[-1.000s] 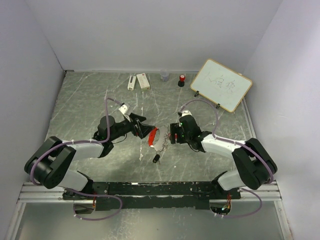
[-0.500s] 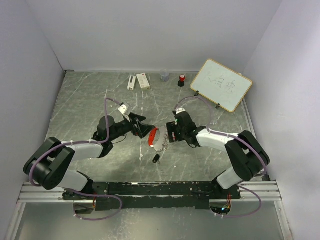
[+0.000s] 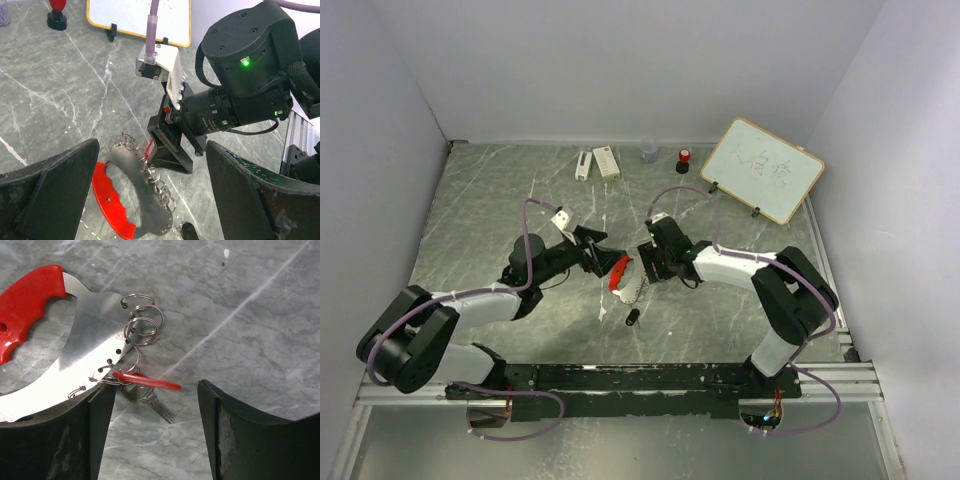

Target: Put the keys on the keyring

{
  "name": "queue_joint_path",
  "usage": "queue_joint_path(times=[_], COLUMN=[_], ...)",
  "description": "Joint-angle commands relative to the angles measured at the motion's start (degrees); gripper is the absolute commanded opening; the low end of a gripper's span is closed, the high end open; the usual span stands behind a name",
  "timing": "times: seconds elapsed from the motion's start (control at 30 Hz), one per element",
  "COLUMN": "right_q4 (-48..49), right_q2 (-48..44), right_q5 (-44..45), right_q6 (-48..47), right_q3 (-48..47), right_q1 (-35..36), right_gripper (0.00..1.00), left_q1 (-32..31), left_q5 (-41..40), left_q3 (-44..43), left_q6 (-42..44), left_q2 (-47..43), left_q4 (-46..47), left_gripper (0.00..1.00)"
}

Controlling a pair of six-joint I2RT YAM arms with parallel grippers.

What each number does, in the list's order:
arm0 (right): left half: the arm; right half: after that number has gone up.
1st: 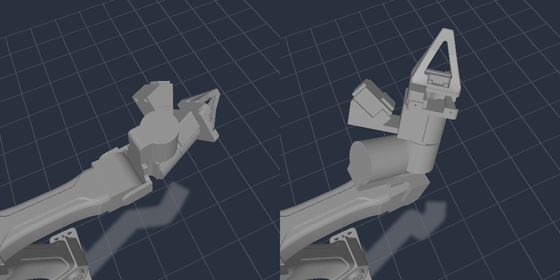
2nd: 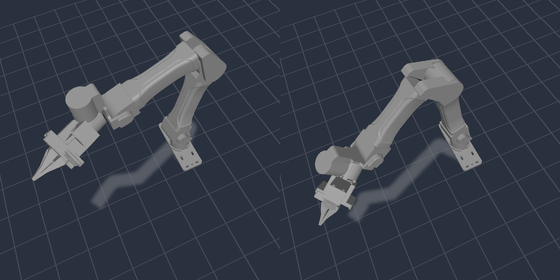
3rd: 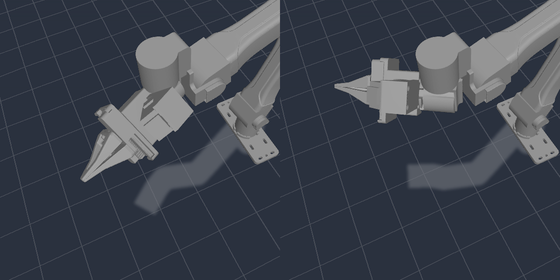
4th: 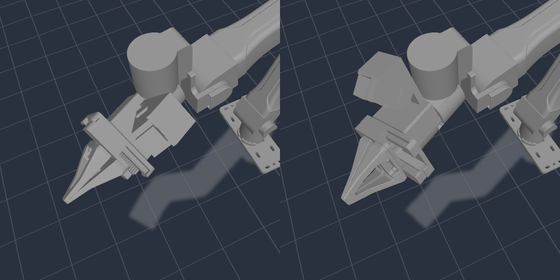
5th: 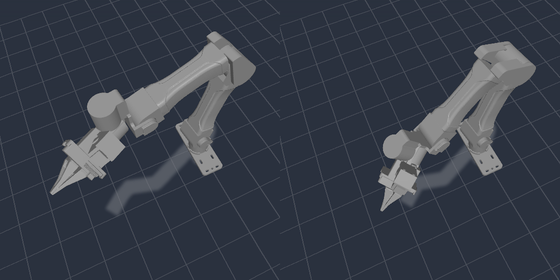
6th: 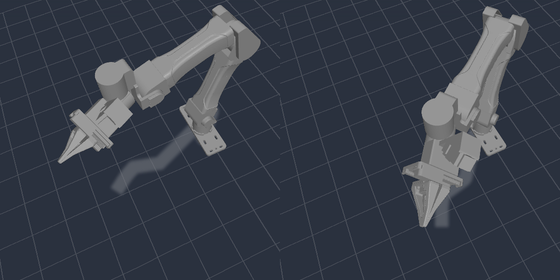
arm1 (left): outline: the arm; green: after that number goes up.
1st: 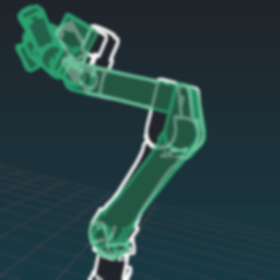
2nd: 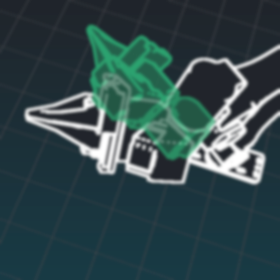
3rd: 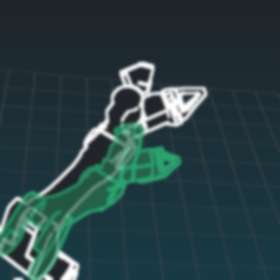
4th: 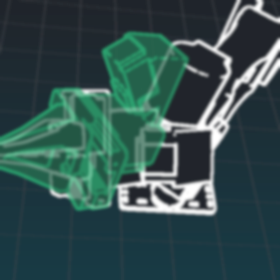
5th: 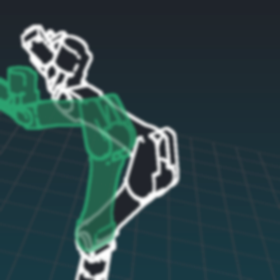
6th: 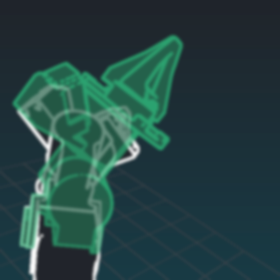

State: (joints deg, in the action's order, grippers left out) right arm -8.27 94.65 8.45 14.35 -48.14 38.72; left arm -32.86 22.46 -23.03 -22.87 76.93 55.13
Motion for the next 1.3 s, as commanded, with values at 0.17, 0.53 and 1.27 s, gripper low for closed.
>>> queue_joint_path(times=[0.17, 0.53, 1.27], right_q4=[-6.15, -6.32, -6.44], right_q2=[2.79, -0.49, -13.74], right_q5=[2.57, 2.38, 7.27], right_q6=[-0.49, -0.49, -2.24], right_q3=[-0.58, 0.74, 1.83], right_q1=[2.78, 3.41, 6.63], right_gripper=[0.47, 0.21, 0.0], left_q1=[1.27, 2.23, 2.37], left_q5=[-0.88, 0.07, 2.8], left_q3=[1.72, 2.21, 1.64], left_q6=[0.67, -0.11, -0.9], left_q2=[-2.89, -2.28, 0.44], left_q4=[-0.64, 0.6, 3.44], left_gripper=[0.99, 0.99, 0.99])
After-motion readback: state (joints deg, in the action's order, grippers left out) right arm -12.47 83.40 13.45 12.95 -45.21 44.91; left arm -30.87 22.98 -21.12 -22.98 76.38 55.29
